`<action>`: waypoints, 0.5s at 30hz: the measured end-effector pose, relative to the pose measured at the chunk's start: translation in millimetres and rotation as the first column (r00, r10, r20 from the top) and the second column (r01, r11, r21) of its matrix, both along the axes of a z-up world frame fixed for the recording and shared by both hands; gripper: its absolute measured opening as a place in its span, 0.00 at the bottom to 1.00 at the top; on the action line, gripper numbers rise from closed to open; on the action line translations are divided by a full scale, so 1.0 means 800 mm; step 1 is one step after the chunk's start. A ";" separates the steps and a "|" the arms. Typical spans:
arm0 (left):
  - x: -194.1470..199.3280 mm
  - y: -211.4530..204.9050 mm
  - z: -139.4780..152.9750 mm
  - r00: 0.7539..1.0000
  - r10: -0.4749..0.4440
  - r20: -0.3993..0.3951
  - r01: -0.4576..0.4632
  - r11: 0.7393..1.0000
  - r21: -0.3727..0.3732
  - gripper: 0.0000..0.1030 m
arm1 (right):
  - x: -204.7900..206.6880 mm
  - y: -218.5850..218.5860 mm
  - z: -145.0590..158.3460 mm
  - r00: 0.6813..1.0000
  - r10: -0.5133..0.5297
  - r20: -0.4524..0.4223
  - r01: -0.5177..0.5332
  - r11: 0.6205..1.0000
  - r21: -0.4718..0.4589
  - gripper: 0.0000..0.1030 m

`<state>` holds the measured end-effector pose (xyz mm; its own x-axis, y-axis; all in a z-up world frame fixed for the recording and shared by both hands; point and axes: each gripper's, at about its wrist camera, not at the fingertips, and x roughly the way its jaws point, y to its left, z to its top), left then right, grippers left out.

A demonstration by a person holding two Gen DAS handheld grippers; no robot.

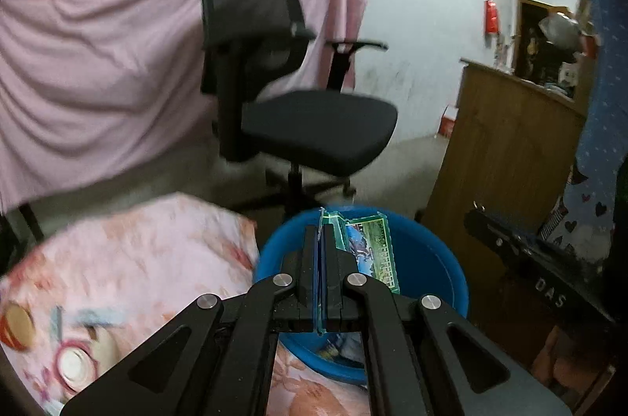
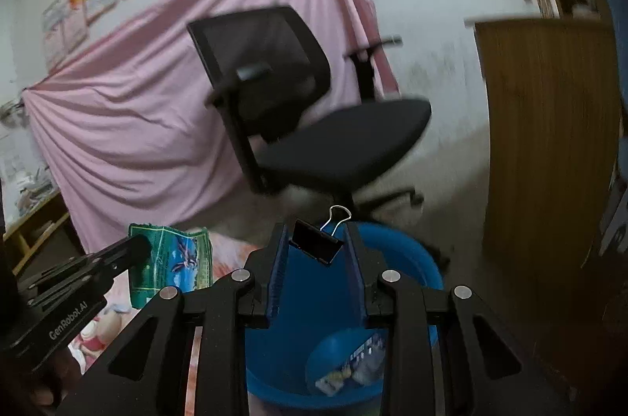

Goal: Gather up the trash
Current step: 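Carry the wrapper and clip over the blue basin and open both grippers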

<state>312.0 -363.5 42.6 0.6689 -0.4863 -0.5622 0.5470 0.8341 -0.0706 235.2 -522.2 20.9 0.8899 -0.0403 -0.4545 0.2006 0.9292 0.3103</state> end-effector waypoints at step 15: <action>0.040 0.009 -0.046 0.967 0.071 -0.244 -0.071 0.997 0.007 0.20 | 0.021 -0.006 -0.039 0.990 0.028 -0.138 -0.023 0.999 0.035 0.27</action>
